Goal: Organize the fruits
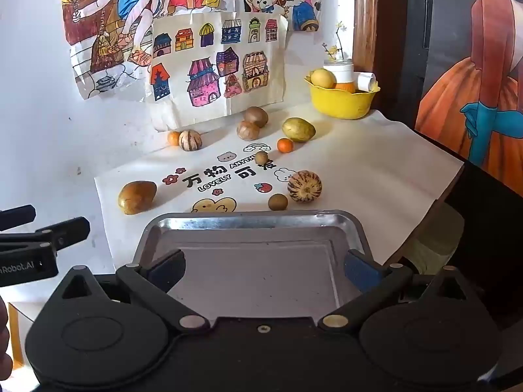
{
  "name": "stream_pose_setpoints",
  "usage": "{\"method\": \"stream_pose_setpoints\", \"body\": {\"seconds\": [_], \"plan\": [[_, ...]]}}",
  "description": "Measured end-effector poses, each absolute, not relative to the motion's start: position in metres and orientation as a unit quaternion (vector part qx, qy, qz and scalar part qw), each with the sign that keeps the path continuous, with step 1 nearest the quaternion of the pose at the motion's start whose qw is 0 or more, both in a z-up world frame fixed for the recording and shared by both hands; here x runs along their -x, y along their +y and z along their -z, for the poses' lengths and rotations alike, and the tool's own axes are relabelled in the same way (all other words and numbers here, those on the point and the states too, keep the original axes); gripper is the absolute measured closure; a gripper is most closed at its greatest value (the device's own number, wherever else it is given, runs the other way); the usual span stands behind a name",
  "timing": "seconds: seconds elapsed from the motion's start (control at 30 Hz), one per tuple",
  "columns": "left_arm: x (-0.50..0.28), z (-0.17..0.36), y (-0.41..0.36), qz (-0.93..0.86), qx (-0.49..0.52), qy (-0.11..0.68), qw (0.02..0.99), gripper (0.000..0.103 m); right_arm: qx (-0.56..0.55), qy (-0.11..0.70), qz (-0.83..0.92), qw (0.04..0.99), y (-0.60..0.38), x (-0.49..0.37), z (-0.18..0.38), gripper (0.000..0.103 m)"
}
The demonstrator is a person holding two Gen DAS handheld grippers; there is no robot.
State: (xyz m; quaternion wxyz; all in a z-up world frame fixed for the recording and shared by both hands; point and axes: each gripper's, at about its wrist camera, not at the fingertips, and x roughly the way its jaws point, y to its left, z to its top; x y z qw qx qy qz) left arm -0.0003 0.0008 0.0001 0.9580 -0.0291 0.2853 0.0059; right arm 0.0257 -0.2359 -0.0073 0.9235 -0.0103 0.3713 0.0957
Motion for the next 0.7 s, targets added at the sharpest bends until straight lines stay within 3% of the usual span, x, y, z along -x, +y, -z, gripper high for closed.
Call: {"method": "stream_pose_setpoints", "body": {"seconds": [0.7], "plan": [[-0.005,0.006,0.002,-0.007,0.021,0.303,0.953,0.000,0.006,0.366,-0.098,0.925,-0.239,-0.029,0.006,0.000]]}}
